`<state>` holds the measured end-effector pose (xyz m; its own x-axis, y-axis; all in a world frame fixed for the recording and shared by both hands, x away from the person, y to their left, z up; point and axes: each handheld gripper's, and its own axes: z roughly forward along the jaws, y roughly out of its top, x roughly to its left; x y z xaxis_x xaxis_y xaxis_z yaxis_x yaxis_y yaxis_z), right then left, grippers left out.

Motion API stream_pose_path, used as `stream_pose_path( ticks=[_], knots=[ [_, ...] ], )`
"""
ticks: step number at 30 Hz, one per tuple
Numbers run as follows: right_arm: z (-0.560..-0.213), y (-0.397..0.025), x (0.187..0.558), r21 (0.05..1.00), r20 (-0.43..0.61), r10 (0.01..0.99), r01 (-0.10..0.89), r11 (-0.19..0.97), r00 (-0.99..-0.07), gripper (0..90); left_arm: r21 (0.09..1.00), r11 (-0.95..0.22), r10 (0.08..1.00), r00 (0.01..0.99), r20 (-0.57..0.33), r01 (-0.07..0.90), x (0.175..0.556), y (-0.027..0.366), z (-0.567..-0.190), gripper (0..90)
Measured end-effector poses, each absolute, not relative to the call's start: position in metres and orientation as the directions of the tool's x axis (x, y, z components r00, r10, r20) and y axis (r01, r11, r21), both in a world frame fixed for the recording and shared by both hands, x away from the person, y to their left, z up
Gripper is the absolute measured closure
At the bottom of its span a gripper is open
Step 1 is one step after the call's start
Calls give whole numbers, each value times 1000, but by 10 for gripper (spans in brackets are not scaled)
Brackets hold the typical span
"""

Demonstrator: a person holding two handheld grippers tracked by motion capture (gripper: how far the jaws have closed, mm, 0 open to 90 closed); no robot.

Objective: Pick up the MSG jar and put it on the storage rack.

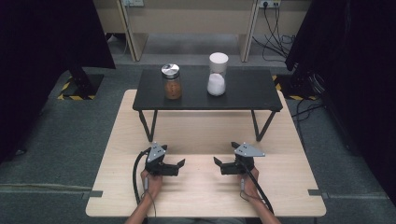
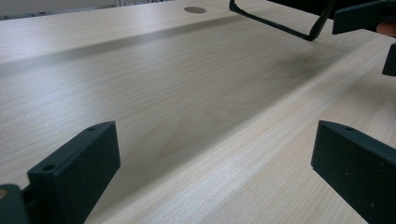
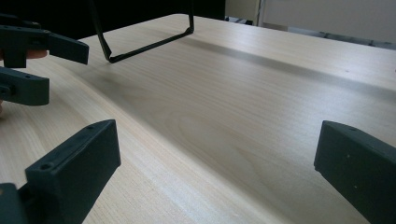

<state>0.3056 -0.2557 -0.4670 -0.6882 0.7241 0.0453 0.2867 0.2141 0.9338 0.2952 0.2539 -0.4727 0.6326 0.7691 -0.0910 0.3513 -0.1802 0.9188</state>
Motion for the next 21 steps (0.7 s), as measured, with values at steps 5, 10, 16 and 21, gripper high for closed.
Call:
stream_pose_path(
  ticks=[5, 10, 16, 21],
  knots=[
    [-470, -255, 306, 930, 38, 731, 291, 223, -682, 4, 919, -177, 770, 632, -93, 352, 295, 254, -473, 6],
    [-468, -256, 308, 924, 36, 726, 299, 237, -687, 5, 918, -179, 770, 632, -92, 353, 295, 254, -473, 6],
    [-462, -248, 308, 907, -4, 716, 299, 297, -698, 5, 918, -181, 771, 631, -90, 352, 295, 254, -473, 7],
    [-462, -250, 309, 906, 11, 719, 311, 287, -695, 5, 918, -182, 770, 631, -89, 352, 295, 253, -473, 7]
  ],
)
